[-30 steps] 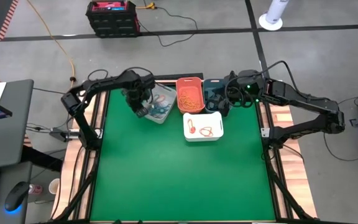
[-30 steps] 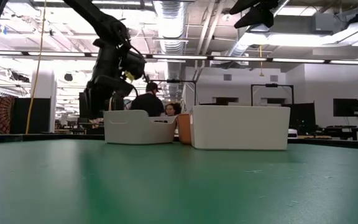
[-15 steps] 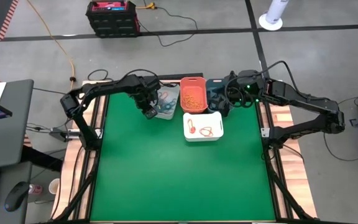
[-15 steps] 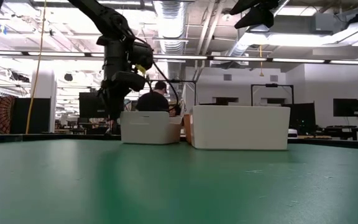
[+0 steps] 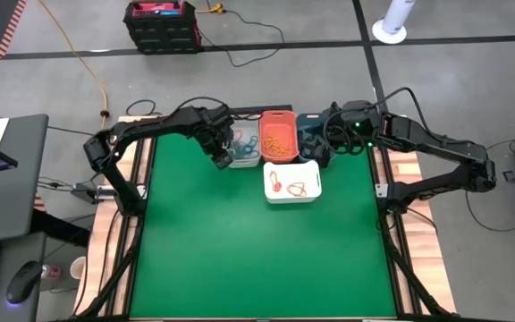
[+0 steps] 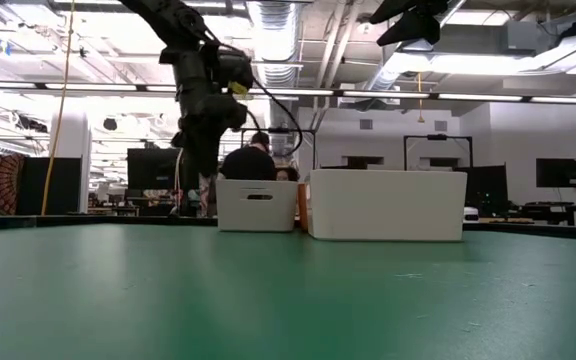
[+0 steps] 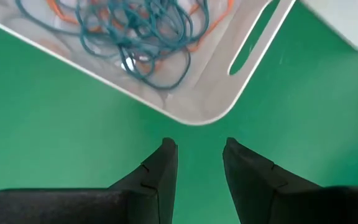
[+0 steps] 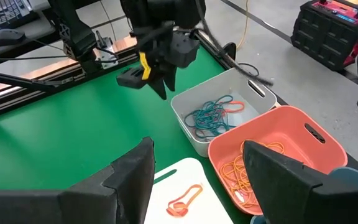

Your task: Sort rubber bands into baskets

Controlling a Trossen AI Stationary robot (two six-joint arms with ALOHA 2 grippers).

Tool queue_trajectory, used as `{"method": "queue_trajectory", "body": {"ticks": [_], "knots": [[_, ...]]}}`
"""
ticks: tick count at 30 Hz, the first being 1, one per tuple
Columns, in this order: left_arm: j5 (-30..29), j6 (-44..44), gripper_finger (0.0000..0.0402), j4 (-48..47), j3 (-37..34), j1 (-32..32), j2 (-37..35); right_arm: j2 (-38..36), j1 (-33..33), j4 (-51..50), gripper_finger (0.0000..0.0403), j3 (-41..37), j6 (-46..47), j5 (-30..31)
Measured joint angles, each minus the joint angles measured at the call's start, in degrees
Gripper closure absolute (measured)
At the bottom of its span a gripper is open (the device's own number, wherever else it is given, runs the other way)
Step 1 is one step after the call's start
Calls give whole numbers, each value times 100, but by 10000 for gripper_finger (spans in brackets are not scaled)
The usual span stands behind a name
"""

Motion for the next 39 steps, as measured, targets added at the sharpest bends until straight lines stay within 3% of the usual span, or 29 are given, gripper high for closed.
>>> {"method": "queue_trajectory", "body": {"ticks": [7, 18, 24, 33, 39], "knots": [[-139, 460, 281, -74, 809, 40, -9, 0, 0, 2, 133, 0, 42, -2], [-149, 388, 312, 1342, 833, 281, 851, 0, 0, 137, 133, 0, 90, -5], [-433, 329, 313, 2000, 833, 267, 1201, 0, 0, 139, 133, 0, 186, 8], [-933, 562, 310, 1963, 1261, 287, 1800, -2, 0, 211, 133, 0, 214, 155], [-1150, 550, 296, 1430, 1872, 332, 2341, -2, -7, 220, 133, 0, 247, 201]]}}
